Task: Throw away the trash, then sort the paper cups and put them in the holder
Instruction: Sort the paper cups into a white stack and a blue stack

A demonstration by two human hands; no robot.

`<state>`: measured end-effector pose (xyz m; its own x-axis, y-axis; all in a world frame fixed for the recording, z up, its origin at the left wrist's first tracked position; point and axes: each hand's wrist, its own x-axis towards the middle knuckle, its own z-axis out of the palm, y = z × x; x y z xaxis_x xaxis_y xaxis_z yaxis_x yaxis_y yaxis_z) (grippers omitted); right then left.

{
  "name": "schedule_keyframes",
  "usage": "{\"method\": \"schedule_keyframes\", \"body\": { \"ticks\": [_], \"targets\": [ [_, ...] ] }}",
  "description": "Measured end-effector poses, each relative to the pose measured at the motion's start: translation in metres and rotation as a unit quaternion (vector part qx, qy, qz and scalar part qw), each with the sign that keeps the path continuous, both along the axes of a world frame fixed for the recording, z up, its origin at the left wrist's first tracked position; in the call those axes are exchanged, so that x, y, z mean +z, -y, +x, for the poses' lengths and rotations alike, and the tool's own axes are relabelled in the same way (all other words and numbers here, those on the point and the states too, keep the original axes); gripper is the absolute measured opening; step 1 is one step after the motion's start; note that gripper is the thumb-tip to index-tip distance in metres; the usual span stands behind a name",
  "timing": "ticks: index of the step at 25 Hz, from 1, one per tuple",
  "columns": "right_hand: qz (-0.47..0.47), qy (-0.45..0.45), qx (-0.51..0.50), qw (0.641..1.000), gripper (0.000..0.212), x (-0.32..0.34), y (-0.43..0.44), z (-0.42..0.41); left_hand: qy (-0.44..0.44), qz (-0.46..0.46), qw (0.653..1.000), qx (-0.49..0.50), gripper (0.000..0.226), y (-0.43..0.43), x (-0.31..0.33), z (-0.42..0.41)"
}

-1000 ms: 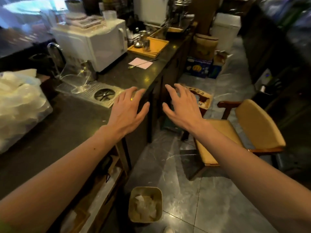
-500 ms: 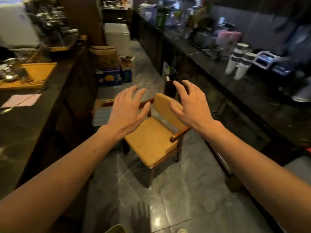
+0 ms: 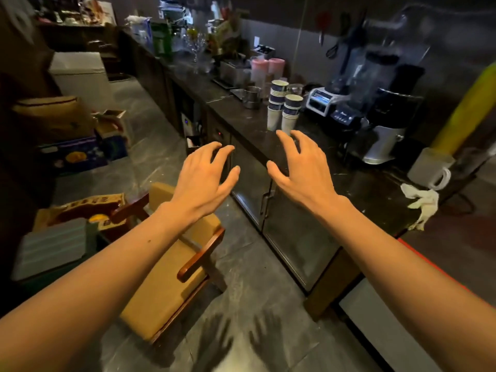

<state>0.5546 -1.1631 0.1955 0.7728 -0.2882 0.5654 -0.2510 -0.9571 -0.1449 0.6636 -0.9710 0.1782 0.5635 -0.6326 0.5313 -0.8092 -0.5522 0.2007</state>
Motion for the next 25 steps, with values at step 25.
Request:
{"method": "schedule_keyframes", "body": {
  "ticks": [25],
  "targets": [
    [0.217,-0.023,-0.092,0.972,0.083,-0.079,0.409,0.320,-0.165,-0.041,0.979,-0.114,0.052,0.427,-0.075,0.357]
  ]
}}
